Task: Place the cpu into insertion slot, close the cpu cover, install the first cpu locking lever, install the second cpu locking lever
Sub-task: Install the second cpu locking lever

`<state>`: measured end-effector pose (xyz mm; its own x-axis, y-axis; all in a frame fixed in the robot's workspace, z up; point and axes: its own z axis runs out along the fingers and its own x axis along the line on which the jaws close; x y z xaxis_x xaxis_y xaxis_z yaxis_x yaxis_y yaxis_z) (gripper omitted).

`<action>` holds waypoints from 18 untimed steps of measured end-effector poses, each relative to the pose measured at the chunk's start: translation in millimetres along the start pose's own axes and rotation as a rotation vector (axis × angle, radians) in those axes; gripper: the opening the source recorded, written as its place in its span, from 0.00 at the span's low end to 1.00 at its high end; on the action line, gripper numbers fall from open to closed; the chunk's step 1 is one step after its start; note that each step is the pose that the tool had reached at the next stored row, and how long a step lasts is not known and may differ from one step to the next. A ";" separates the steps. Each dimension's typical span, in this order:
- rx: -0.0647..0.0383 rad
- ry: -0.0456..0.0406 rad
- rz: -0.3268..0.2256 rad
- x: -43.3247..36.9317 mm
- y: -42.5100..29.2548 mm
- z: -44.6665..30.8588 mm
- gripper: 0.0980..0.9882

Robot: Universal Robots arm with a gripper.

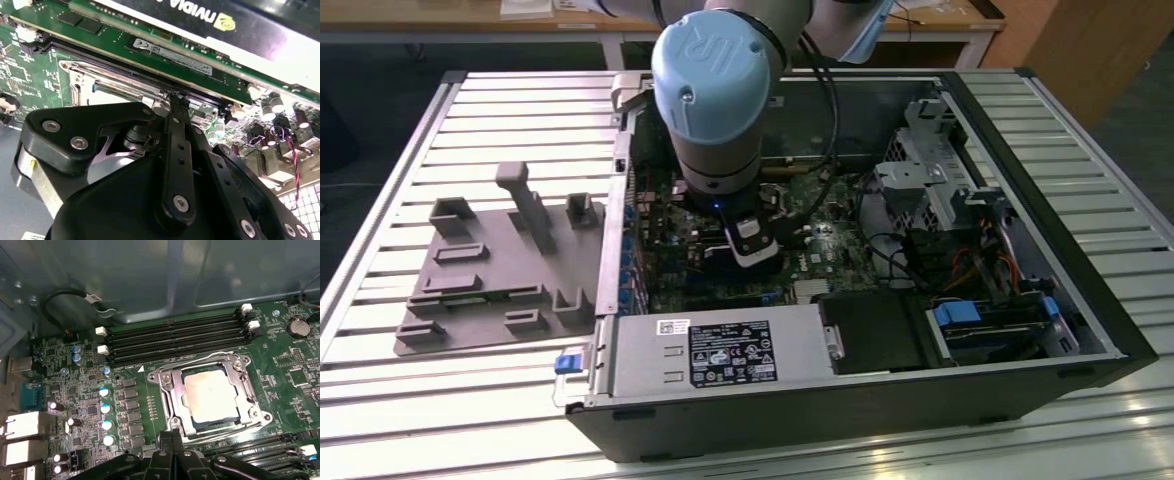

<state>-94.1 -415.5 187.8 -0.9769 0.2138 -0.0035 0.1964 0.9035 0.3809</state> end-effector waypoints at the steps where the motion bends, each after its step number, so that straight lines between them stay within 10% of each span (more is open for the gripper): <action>1: -0.001 0.0003 0.000 0.1 -0.1 0.3 0.00; 18: -0.003 0.0003 0.000 4.8 -0.5 1.7 0.00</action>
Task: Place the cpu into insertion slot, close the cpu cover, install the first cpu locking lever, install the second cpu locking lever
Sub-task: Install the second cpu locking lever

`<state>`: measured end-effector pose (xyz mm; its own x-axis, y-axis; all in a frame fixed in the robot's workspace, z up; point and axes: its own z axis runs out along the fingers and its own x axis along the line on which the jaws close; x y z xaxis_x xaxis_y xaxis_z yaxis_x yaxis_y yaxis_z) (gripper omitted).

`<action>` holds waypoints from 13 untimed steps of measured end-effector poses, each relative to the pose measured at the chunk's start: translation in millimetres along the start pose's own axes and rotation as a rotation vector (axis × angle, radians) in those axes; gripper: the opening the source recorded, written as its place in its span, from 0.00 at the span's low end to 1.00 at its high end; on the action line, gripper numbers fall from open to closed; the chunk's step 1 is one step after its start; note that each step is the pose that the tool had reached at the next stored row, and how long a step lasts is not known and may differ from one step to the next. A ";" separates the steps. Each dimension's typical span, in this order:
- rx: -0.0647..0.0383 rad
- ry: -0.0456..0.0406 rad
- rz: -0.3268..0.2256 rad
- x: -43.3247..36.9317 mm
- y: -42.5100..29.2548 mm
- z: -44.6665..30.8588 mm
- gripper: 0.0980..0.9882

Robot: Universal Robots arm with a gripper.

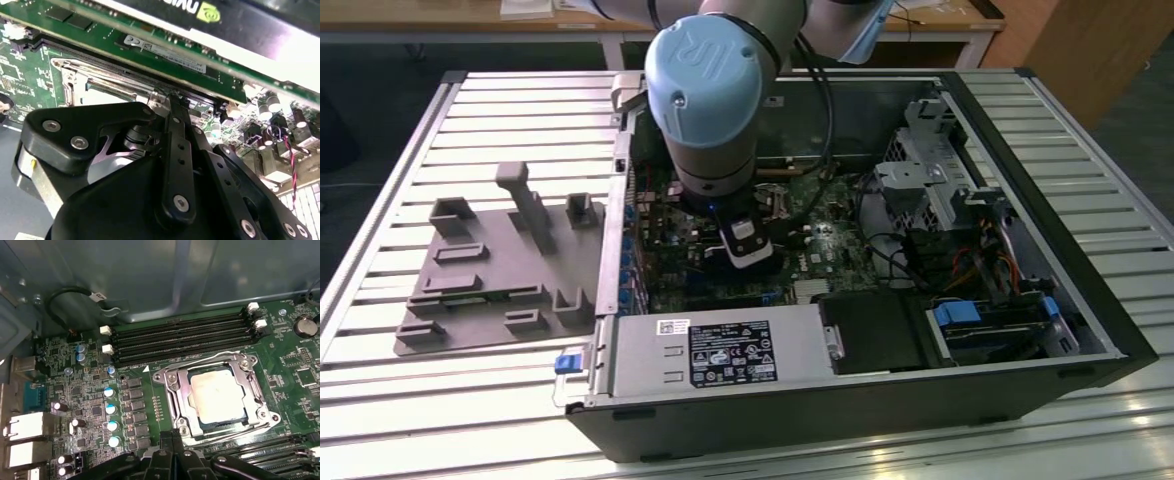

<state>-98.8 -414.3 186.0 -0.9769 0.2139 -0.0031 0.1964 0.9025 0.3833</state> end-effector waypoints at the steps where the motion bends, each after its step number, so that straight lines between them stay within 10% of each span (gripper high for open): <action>1: 0.000 -0.0001 0.000 0.0 0.4 -0.9 0.00; 13: 0.000 -0.0002 0.000 -0.1 12.1 -29.4 0.00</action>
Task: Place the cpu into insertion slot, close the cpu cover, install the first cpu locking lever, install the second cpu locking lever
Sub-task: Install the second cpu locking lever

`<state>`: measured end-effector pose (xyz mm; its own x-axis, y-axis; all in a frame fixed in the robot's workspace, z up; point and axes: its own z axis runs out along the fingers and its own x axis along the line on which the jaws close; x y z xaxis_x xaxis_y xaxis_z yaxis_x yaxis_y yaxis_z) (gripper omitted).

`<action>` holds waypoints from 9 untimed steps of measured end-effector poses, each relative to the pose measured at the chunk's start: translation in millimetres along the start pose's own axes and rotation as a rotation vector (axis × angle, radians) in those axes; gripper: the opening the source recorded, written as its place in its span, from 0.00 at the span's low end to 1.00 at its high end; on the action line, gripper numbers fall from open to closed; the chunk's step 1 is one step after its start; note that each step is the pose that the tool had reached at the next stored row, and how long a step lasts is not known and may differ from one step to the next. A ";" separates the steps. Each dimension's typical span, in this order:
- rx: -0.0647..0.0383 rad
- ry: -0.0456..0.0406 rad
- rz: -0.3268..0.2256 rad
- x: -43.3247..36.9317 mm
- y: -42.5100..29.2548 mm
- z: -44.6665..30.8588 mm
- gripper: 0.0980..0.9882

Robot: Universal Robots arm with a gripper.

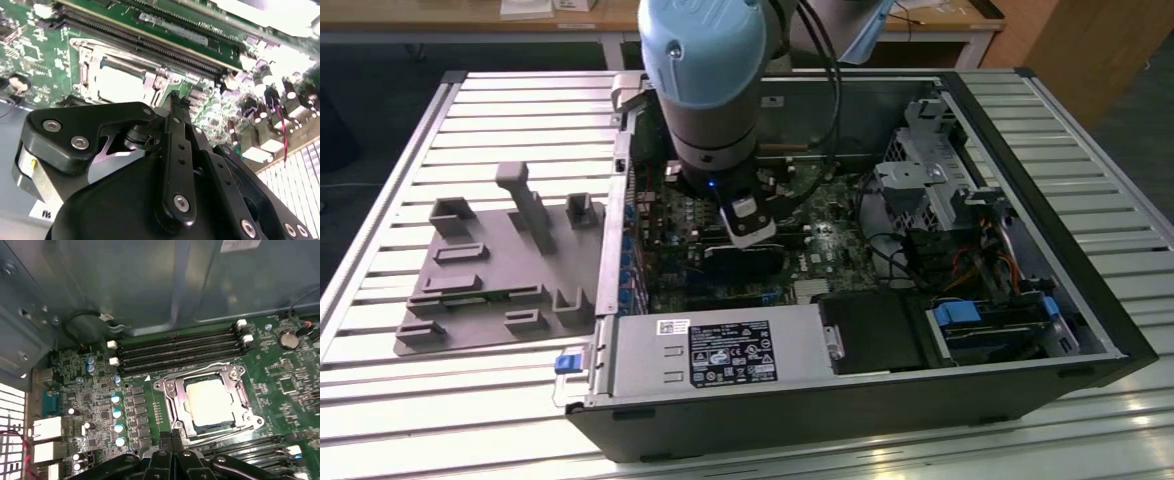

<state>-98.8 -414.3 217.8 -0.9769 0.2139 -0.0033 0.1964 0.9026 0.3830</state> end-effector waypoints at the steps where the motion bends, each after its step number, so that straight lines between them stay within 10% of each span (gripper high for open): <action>1: 0.000 -0.0001 0.000 0.0 1.0 -2.5 0.00; 4: 0.003 -0.0005 0.000 -0.2 3.5 -8.4 0.00; 9: 0.041 -0.0085 -0.003 -2.4 6.8 -7.6 0.00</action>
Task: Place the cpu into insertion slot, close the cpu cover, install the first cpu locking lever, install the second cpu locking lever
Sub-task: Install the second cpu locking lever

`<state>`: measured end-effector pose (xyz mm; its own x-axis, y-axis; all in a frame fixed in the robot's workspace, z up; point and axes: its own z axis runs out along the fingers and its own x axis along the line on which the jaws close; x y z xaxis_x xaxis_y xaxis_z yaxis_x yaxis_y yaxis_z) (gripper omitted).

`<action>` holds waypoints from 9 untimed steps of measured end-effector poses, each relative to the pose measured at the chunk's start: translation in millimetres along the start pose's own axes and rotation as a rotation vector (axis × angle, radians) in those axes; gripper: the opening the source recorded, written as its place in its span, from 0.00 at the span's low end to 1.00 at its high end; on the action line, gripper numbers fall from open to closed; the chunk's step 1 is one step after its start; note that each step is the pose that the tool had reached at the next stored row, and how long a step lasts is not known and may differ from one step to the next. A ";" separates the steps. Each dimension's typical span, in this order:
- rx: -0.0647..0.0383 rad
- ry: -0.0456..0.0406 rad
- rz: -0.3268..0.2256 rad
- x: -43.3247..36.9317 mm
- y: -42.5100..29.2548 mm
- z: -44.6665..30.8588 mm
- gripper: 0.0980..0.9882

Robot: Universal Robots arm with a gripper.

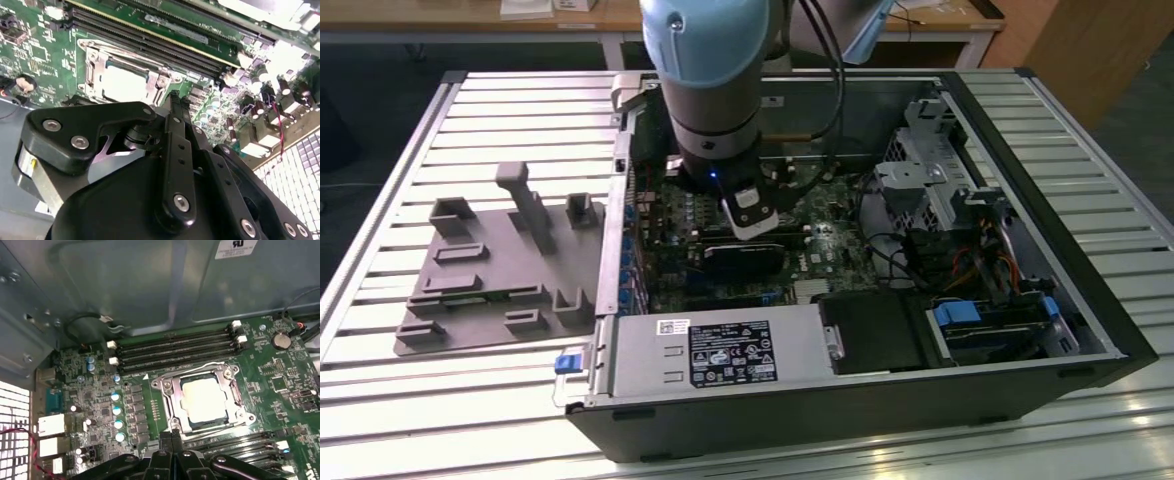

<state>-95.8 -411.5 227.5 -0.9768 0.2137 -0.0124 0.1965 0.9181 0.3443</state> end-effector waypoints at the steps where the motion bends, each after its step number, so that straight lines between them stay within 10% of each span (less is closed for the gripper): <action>1: 0.006 -0.0013 0.000 -1.2 0.7 0.3 0.00; 9: 0.034 -0.0069 -0.003 -14.5 7.5 2.9 0.00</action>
<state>-79.9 -406.7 227.5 -0.9768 0.2134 -0.0199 0.1968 0.9296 0.3118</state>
